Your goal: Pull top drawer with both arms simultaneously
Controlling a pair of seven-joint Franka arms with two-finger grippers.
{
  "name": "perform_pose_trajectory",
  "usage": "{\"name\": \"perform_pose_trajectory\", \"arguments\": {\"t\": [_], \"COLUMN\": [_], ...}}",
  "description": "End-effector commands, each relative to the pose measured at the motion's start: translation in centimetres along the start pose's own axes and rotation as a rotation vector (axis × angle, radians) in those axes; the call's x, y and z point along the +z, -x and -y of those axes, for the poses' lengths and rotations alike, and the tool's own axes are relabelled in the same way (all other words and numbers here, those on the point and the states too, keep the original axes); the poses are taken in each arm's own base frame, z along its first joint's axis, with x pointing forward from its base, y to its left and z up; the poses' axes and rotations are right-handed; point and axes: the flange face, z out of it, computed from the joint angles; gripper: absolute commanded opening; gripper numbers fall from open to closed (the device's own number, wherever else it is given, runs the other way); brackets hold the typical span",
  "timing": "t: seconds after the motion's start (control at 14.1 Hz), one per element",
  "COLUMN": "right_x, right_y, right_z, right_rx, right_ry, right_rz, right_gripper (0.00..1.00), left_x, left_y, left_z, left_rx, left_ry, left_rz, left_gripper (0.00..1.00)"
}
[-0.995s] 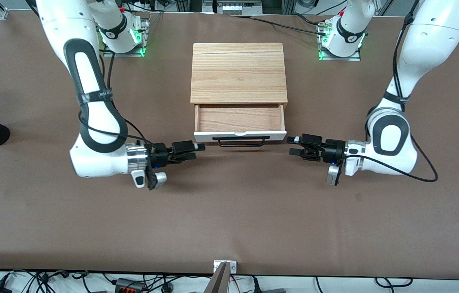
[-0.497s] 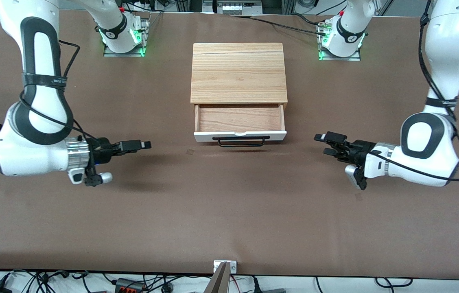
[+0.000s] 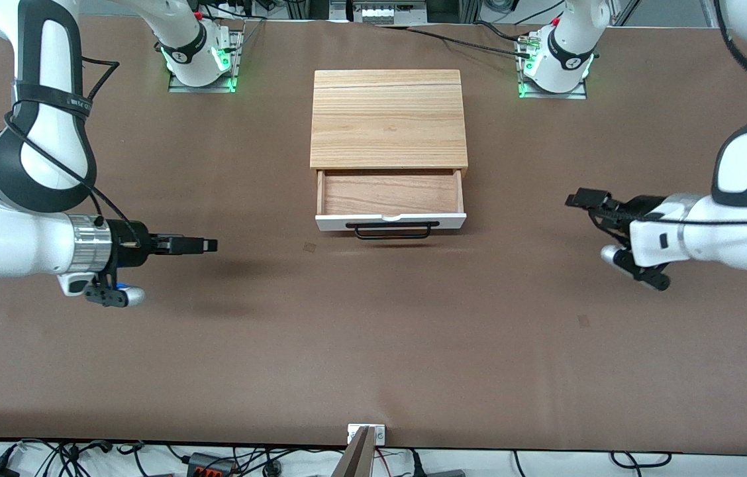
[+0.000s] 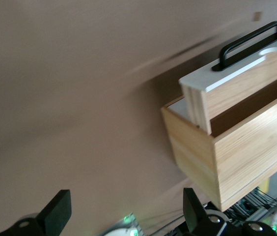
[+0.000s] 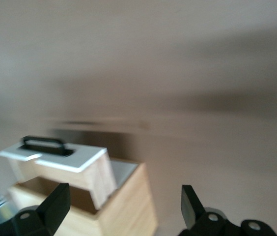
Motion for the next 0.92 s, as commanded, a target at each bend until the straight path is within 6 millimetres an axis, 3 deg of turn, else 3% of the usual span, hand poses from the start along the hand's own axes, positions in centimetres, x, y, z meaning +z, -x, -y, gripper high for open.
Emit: {"name": "perform_pose_trajectory", "arguments": {"t": [0.0, 0.21, 0.36, 0.5, 0.57, 0.71, 0.85], "right_x": [-3.7, -8.6, -13.3, -16.8, -18.1, -19.5, -20.2], "right_y": [2.2, 5.1, 6.5, 7.9, 8.5, 9.0, 9.6], "right_z": [0.5, 0.4, -2.3, -4.9, -7.0, -9.3, -9.5], "right_rx": [-0.029, -0.095, -0.047, 0.003, 0.037, 0.048, 0.023], "right_ry": [0.154, 0.401, 0.389, 0.400, 0.404, 0.403, 0.418], "right_rz": [-0.060, -0.157, -0.219, -0.263, -0.273, -0.288, -0.290], "right_gripper": [1.00, 1.00, 1.00, 1.00, 1.00, 1.00, 1.00], "left_x": [-4.3, -6.1, -6.3, -6.7, -6.6, -6.4, -6.1], "left_y": [4.3, 8.7, 11.0, 12.6, 12.7, 12.8, 13.1], "left_z": [-2.8, -4.1, -4.2, -4.6, -4.6, -4.0, -3.3], "left_rx": [-0.073, -0.189, -0.352, -0.477, -0.480, -0.452, -0.329], "left_ry": [-0.162, -0.243, -0.258, -0.241, -0.251, -0.302, -0.332], "left_rz": [-0.044, -0.136, -0.314, -0.466, -0.473, -0.458, -0.425], "left_gripper": [1.00, 1.00, 1.00, 1.00, 1.00, 1.00, 1.00]}}
